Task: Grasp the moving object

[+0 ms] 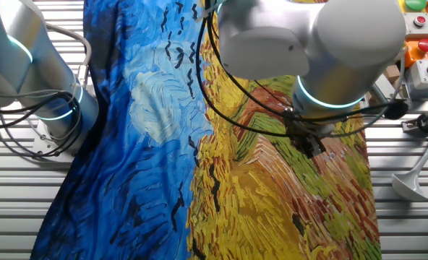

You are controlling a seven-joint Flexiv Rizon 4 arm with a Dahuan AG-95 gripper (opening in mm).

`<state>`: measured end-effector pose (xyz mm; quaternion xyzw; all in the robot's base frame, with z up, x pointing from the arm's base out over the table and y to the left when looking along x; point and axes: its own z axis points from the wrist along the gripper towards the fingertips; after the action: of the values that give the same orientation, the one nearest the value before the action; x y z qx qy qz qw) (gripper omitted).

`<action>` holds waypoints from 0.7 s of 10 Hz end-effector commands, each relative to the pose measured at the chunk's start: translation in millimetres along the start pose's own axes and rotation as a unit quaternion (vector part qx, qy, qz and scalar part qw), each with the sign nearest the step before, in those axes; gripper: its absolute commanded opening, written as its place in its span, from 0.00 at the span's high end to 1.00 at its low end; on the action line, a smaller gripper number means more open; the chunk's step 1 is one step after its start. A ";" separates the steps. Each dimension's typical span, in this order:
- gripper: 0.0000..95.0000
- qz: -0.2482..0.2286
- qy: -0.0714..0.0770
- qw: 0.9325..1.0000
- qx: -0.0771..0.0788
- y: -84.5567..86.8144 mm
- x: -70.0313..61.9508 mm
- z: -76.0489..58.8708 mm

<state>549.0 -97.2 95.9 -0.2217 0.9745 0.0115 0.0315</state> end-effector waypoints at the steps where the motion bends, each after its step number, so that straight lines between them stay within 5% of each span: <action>1: 1.00 -0.010 0.000 1.000 -0.003 -7.6 -0.1 0.6; 7: 1.00 -0.016 0.002 1.000 -0.004 -15.9 -0.9 -0.5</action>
<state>556.4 -111.7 96.3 -0.2367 0.9710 0.0141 0.0288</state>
